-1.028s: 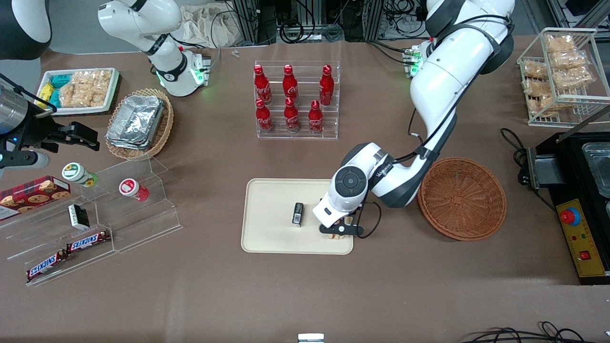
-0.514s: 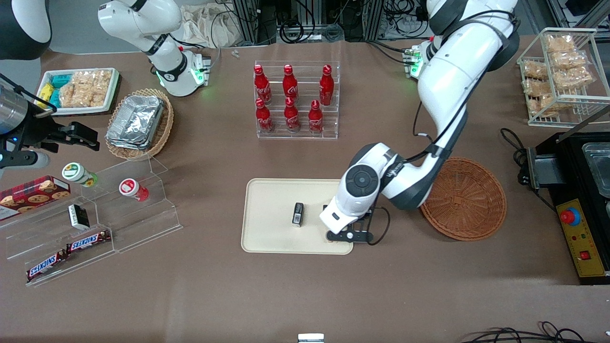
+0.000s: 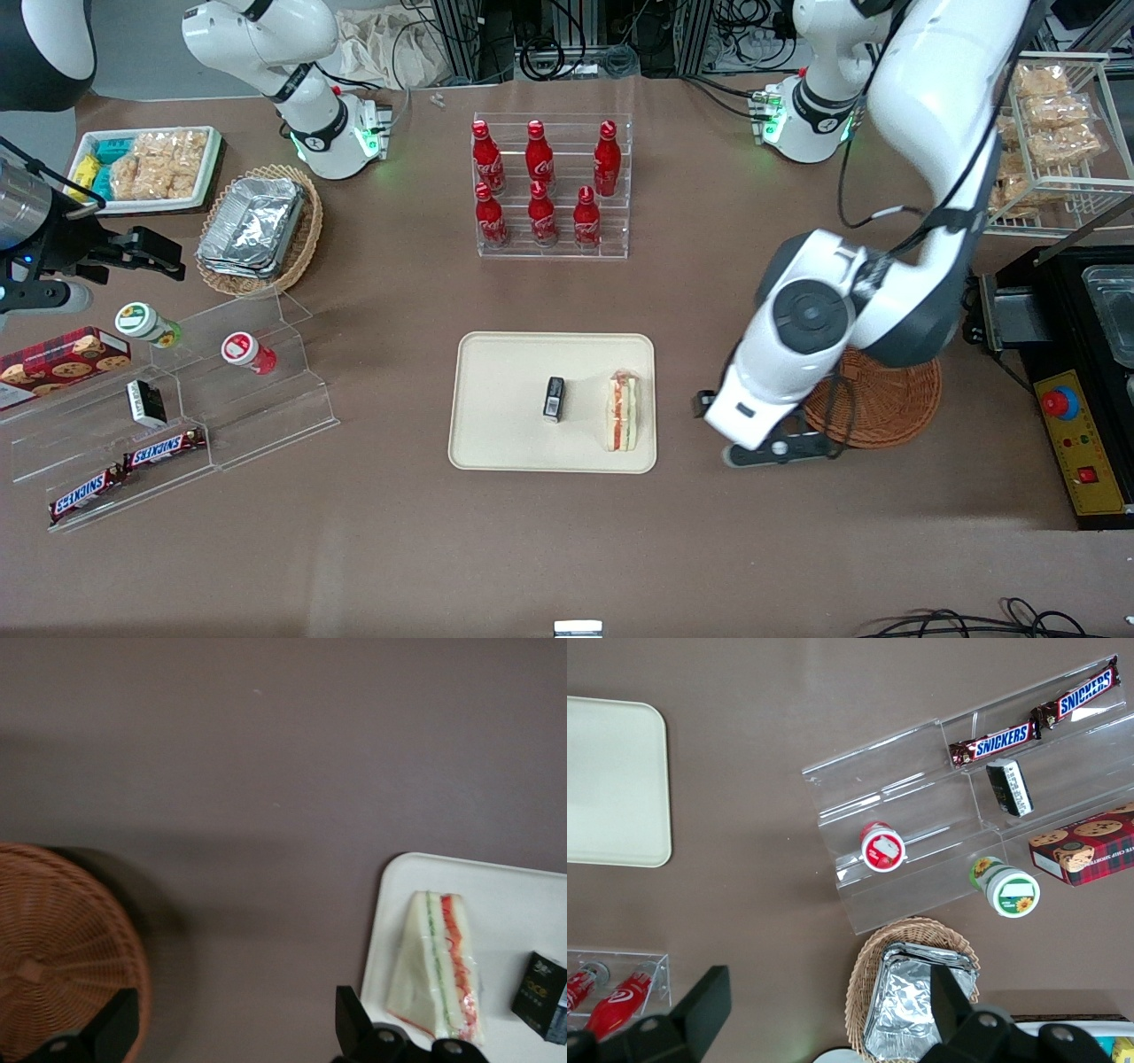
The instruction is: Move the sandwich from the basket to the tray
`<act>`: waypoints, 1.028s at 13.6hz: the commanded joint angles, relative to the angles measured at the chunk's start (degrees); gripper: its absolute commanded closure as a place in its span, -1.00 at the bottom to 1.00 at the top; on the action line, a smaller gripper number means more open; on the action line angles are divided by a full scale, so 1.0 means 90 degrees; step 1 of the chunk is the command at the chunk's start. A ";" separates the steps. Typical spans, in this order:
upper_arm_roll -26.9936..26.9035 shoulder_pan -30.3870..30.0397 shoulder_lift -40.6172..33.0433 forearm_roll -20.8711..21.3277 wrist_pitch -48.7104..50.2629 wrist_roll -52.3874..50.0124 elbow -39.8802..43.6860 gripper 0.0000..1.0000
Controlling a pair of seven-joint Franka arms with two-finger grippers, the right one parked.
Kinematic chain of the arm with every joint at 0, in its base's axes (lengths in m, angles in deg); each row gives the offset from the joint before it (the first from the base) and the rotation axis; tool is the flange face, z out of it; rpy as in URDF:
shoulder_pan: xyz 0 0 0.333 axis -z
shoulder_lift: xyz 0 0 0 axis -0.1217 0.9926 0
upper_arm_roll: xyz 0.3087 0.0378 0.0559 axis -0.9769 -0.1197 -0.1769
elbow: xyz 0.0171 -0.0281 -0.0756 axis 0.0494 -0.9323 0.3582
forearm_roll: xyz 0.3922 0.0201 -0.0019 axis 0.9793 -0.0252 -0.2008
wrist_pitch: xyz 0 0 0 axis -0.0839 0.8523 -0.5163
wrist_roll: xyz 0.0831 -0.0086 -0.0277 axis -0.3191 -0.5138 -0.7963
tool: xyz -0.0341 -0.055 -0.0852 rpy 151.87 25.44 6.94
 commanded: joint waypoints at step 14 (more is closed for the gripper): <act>-0.0023 -0.2900 -0.3460 -0.1954 0.1323 0.4366 -0.2231 -1.00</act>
